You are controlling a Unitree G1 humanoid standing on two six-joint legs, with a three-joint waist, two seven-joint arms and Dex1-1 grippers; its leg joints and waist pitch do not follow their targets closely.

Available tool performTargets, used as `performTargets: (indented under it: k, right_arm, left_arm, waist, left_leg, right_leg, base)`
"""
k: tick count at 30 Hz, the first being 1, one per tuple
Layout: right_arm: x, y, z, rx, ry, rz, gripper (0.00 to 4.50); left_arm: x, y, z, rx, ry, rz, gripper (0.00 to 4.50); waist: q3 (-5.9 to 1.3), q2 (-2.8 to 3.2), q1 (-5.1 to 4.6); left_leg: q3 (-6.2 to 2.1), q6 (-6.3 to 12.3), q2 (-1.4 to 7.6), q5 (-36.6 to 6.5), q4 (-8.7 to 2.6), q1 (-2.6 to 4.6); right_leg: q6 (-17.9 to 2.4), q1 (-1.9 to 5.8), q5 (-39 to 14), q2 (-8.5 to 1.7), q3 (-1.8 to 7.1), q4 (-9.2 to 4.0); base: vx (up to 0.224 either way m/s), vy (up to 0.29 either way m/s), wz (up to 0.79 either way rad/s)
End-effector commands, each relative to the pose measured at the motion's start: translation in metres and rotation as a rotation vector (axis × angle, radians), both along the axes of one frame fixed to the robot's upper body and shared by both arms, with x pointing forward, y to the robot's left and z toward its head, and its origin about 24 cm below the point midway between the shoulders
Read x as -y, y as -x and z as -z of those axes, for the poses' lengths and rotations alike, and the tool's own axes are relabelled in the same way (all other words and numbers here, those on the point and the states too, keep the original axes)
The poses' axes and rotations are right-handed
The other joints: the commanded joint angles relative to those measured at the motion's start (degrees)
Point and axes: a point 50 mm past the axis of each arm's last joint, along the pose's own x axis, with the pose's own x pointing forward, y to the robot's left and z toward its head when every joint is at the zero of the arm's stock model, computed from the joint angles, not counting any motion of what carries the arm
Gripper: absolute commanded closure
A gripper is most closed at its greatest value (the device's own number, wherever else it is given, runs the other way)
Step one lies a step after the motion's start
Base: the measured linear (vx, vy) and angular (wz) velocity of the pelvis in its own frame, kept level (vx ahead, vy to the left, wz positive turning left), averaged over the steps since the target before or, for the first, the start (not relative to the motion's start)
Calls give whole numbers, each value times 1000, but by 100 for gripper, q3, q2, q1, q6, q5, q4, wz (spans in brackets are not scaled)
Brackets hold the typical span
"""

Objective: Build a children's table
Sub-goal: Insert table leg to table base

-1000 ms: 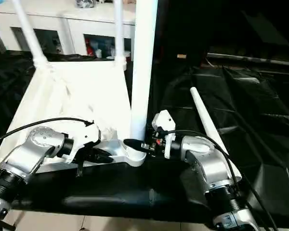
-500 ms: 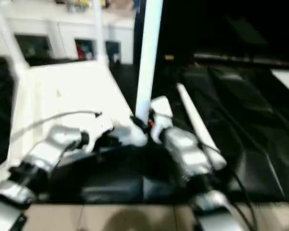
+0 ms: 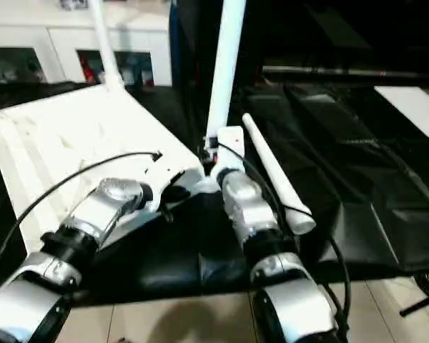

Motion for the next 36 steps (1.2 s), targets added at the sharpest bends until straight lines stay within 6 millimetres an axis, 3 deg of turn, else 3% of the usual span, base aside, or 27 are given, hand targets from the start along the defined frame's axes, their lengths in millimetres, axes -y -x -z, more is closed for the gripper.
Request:
performTargets:
  k: [1,5,8,11,15,16,19,21,23,25,30,31,36]
  right_arm:
    - [20,18,52,-230,51,93,262]
    - [19,18,53,-228,68,85,262]
    - [15,17,50,-198,78,36,262]
    - [12,16,47,-169,71,4,262]
    - [6,15,42,-140,61,-45,262]
    - [6,15,42,-140,61,-45,227]
    - [4,15,41,-142,41,-54,227]
    - [3,14,40,-137,37,-71,187]
    - [2,14,39,-127,39,-85,186]
    - [2,14,38,-125,39,-89,156]
    - [1,12,32,-87,38,-125,112]
    - [1,11,30,-75,35,-137,101]
    - [6,12,16,9,41,-266,57]
  left_arm:
    - [-3,-8,-20,77,14,-20,450]
    - [-4,-7,-19,73,10,-22,450]
    - [-4,-6,-19,73,9,-13,450]
    - [-4,-6,-19,74,8,-9,450]
    - [-4,-5,-19,74,8,-4,450]
    - [-4,-5,-19,74,8,-4,450]
    - [-4,-5,-19,74,8,-3,450]
    - [-4,-5,-19,74,8,0,450]
    - [-4,-5,-19,75,8,3,450]
    - [-4,-5,-19,75,7,3,450]
    - [-5,-5,-20,82,3,16,450]
    - [-6,-5,-20,84,3,22,450]
    - [-8,-2,-21,97,4,73,450]
  waist:
    - [-333,88,4]
    - [-375,51,24]
    - [-399,73,29]
    - [-390,69,27]
    - [-371,55,26]
    - [-366,60,31]
    - [-367,59,39]
    - [-362,59,39]
    - [-370,64,41]
    - [-400,42,54]
    - [-409,54,71]
    - [-429,43,70]
    - [-419,27,100]
  left_leg:
    - [32,-180,96,-2119,-541,-43]
    - [112,-62,103,-1447,-532,-36]
    - [144,-1,105,-1076,-514,-31]
    - [175,27,102,-1125,-519,-11]
    - [209,23,104,-1422,-528,32]
    - [211,26,109,-1479,-532,42]
    - [217,30,105,-1416,-532,37]
    - [221,38,108,-1413,-535,43]
    - [225,39,110,-1407,-529,52]
    - [225,59,113,-1160,-513,18]
    - [253,158,102,-874,-482,25]
    - [260,230,93,-635,-458,16]
    - [275,371,99,-647,-448,10]
  right_leg:
    - [-719,151,-2506,-311,326,-563]
    - [-1015,169,-1431,-242,407,-434]
    - [-1166,198,-871,-227,429,-374]
    - [-1226,201,-787,-209,450,-365]
    - [-1192,161,-1163,-210,498,-413]
    - [-1173,146,-1270,-208,528,-428]
    - [-1171,148,-1218,-199,540,-426]
    - [-1184,142,-1201,-190,539,-425]
    - [-1229,138,-1185,-194,543,-427]
    - [-1262,176,-876,-198,548,-381]
    - [-1383,181,-489,-187,552,-347]
    - [-1453,187,-85,-170,551,-301]
    - [-1480,204,-94,-176,548,-307]
  base:
    - [0,0,0]
    - [0,0,0]
    - [0,0,0]
    - [0,0,0]
    - [0,0,0]
    - [0,0,0]
    - [0,0,0]
    - [0,0,0]
    - [0,0,0]
    - [0,0,0]
    - [0,0,0]
    - [0,0,0]
    - [0,0,0]
